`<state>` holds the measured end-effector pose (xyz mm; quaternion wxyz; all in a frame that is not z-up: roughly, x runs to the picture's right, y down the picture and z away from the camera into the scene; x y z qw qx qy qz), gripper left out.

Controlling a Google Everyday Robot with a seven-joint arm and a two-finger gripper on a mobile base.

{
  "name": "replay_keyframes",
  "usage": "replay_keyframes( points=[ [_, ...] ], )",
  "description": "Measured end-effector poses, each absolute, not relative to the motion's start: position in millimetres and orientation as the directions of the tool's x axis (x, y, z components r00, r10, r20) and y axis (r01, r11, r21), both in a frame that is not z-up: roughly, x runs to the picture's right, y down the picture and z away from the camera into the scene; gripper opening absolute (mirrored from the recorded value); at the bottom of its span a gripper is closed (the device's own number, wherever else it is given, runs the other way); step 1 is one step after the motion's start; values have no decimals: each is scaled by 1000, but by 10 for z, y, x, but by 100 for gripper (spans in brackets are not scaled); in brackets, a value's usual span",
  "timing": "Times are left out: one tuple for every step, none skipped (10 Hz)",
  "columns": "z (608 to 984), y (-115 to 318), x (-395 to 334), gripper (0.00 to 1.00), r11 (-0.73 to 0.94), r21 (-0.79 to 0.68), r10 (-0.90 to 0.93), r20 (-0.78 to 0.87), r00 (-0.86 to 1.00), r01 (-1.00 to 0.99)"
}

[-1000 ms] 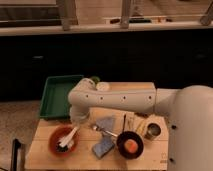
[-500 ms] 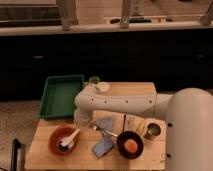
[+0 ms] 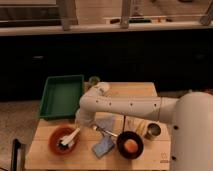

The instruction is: Wipe red bowl with brush

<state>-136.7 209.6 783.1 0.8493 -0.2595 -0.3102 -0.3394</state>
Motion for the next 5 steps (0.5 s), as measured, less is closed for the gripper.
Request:
replay_keyframes(
  points=[
    [7829, 2048, -1387, 0, 634, -229, -426, 694, 580, 739],
    [7838, 1991, -1384, 0, 632, -232, -438, 680, 588, 740],
    [7842, 1941, -1414, 0, 629, -231, -451, 669, 590, 742],
    [7840, 1893, -1469, 0, 621, -228, -468, 660, 588, 750],
    [7833, 1851, -1527, 0, 615, -222, -483, 653, 584, 757]
  ],
)
